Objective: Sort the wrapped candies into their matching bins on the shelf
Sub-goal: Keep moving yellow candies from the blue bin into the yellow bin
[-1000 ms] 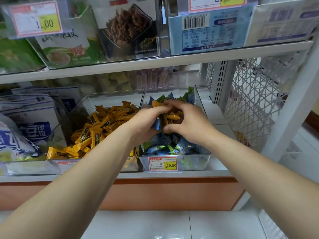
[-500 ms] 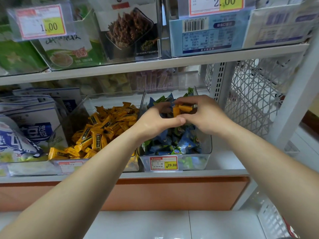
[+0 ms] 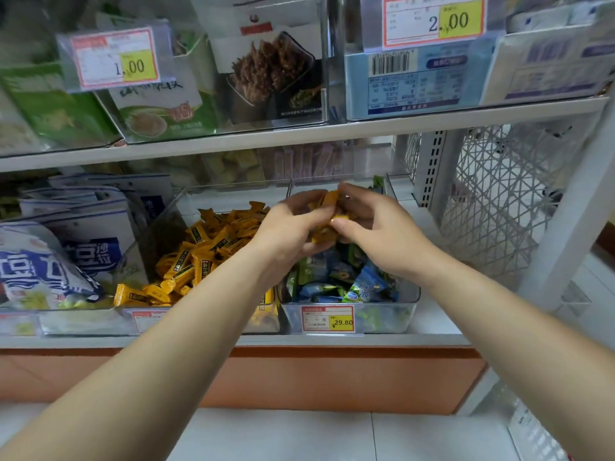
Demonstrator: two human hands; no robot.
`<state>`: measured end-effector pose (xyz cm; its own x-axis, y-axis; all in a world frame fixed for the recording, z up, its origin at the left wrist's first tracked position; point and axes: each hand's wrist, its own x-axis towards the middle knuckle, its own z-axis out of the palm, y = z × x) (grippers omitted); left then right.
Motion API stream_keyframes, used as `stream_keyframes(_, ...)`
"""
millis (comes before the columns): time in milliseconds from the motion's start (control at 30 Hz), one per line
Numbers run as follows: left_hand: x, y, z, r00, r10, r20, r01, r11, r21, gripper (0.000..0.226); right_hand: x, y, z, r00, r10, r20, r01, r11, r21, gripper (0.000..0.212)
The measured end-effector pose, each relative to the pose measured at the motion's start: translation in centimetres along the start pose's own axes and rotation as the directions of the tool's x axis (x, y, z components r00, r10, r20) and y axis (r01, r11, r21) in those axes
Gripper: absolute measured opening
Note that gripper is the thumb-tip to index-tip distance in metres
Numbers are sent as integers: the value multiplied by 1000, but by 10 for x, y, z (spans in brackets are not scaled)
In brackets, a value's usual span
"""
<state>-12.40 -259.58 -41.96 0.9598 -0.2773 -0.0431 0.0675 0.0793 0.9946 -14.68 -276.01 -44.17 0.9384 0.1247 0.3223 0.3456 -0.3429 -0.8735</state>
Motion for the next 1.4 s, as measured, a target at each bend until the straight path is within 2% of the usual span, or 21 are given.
stream_keyframes(100, -6, 5, -22, 995, 86, -46, -78, 985, 156, 45, 1, -8, 13, 996, 46, -77, -37, 993, 115, 13)
stream_keyframes(167, -10, 6, -37, 982, 178, -68, -139, 914, 380, 57, 3, -14, 20, 987, 48, -153, -38, 997, 68, 18)
stream_keyframes(233, -13, 6, -54, 963, 258, -84, -161, 793, 588, 64, 7, -21, 28, 987, 39, -154, -23, 994, 105, 29)
stream_keyframes(333, -14, 7, -80, 950, 299, -85, -131, 633, 763, 61, 17, -29, 44, 990, 22, -141, -8, 995, 99, 29)
stream_keyframes(433, -12, 8, -105, 949, 300, -96, -106, 593, 798, 59, 33, -33, 68, 987, 36, -157, -9, 986, 167, 12)
stream_keyframes(567, -5, 2, -130, 916, 351, -197, -2, 493, 870, 72, 60, -33, 97, 968, 26, -250, -3, 996, 91, 4)
stream_keyframes(600, -3, 1, -135, 905, 363, -223, 33, 462, 886, 77, 65, -31, 100, 975, 27, -220, -22, 999, 25, 9)
stream_keyframes(667, 0, 0, -141, 886, 394, -244, 68, 409, 910, 82, 67, -27, 102, 997, 38, -72, -48, 987, -154, 24)
stream_keyframes(733, 3, -1, -146, 885, 398, -240, 69, 397, 915, 83, 61, -27, 99, 999, 27, 41, -14, 960, -281, 33)
stream_keyframes(833, 5, 2, -148, 904, 355, -239, 88, 393, 915, 77, 46, -31, 82, 998, -10, 56, 29, 932, -362, 32)
stream_keyframes(900, 2, 5, -143, 894, 398, -206, 71, 329, 942, 65, 34, -33, 65, 998, -25, 50, 42, 915, -401, 28)
stream_keyframes(967, -3, 11, -129, 877, 455, -152, 5, 307, 952, 50, 23, -33, 43, 999, -33, 22, 39, 908, -418, 23)
stream_keyframes(1033, -9, 15, -104, 883, 466, -55, -104, 310, 945, 37, 12, -31, 20, 999, -31, -21, 19, 907, -421, 18)
stream_keyframes(1100, -16, 14, -72, 889, 444, 110, -268, 309, 913, 30, 1, -24, -6, 997, -31, -66, -4, 881, -473, 15)
stream_keyframes(1233, -22, 0, -12, 842, 322, 433, -519, 263, 814, 25, -20, 3, -50, 977, -9, -212, -112, 828, -549, 27)
stream_keyframes(1300, -12, -9, 11, 837, 232, 496, -547, 302, 781, 24, -27, 21, -61, 959, 57, -276, -197, 838, -509, 42)
stream_keyframes(1367, 7, -18, 32, 847, 140, 513, -528, 335, 780, 24, -32, 33, -64, 956, 167, -242, -261, 862, -434, 55)
stream_keyframes(1400, 16, -22, 41, 850, 95, 519, -517, 341, 785, 24, -35, 38, -64, 958, 210, -195, -274, 873, -404, 55)
